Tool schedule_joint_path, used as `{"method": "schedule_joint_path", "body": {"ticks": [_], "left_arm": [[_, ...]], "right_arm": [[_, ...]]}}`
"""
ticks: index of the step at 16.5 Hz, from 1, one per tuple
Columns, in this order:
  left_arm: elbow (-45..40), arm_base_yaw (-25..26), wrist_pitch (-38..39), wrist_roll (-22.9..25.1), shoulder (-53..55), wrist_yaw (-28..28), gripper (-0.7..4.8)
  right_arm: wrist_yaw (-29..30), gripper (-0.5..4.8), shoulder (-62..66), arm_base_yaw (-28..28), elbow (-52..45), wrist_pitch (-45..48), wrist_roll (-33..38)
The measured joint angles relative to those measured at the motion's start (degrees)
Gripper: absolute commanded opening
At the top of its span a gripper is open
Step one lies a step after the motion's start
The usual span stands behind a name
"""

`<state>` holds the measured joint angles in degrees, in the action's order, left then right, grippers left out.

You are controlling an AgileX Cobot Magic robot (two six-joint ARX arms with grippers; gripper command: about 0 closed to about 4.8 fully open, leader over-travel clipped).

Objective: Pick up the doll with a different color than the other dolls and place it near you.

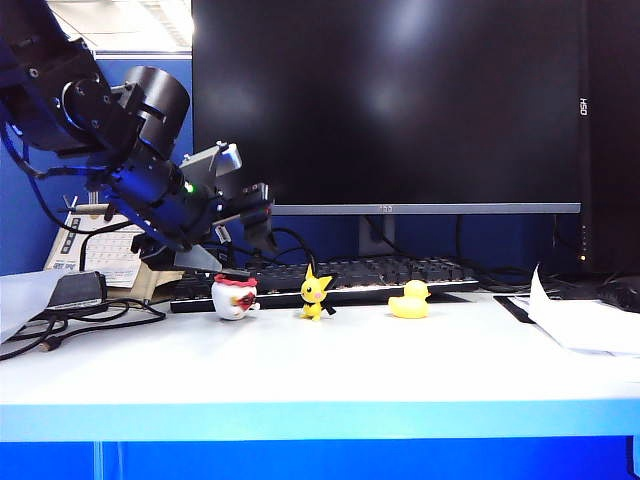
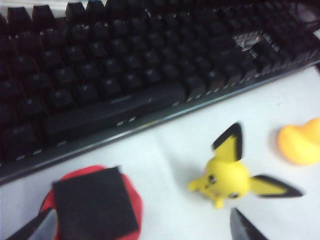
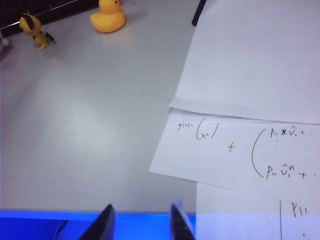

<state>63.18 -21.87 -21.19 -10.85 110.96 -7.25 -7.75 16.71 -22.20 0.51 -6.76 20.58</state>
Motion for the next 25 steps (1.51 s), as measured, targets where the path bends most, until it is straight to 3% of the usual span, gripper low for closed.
{"method": "schedule_joint_path", "body": {"ticks": [9, 12, 15, 25], "left_arm": [[0.5, 0.6, -0.4, 2.3, 3.0, 2.9, 4.79], [0.4, -0.2, 1.1, -4.4, 3.0, -1.2, 4.79], [-0.2, -3.8, 4.2, -4.0, 3.9, -3.1, 4.79], [0.1, -2.6, 1.7, 2.8, 3.9, 3.4, 4.79]], "right_arm": [[0.0, 1.45, 0.0, 0.0, 0.0, 0.0, 0.0], [0.0, 1.44, 0.0, 0.0, 0.0, 0.0, 0.0], [0.0, 1.45, 0.0, 0.0, 0.0, 0.0, 0.0], [0.0, 1.44, 0.0, 0.0, 0.0, 0.0, 0.0]]}}
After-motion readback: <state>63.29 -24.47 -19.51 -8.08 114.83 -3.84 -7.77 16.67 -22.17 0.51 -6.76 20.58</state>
